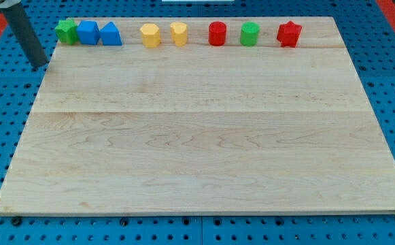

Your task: Push the green star and blue blocks towards the bottom of the hexagon

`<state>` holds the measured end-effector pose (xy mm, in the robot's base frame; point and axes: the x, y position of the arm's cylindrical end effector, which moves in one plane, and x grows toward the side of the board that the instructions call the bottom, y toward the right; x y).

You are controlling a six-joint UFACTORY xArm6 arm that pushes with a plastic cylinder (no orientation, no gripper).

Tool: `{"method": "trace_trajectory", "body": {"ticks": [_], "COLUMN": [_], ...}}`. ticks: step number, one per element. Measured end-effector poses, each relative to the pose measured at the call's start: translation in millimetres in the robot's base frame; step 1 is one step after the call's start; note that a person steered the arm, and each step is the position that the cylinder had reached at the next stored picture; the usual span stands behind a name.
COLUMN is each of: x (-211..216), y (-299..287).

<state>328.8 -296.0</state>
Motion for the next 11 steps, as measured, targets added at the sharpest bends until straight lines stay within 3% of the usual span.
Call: {"method": "trace_trajectory", "body": {"ticks": [3,6,8,9,10,11], "x": [-8.5,-75.5,-77.6,-77.6,-62.9,-63.6], "y": [-8.9,2.2,85.0,89.3,81.1,8.9]}}
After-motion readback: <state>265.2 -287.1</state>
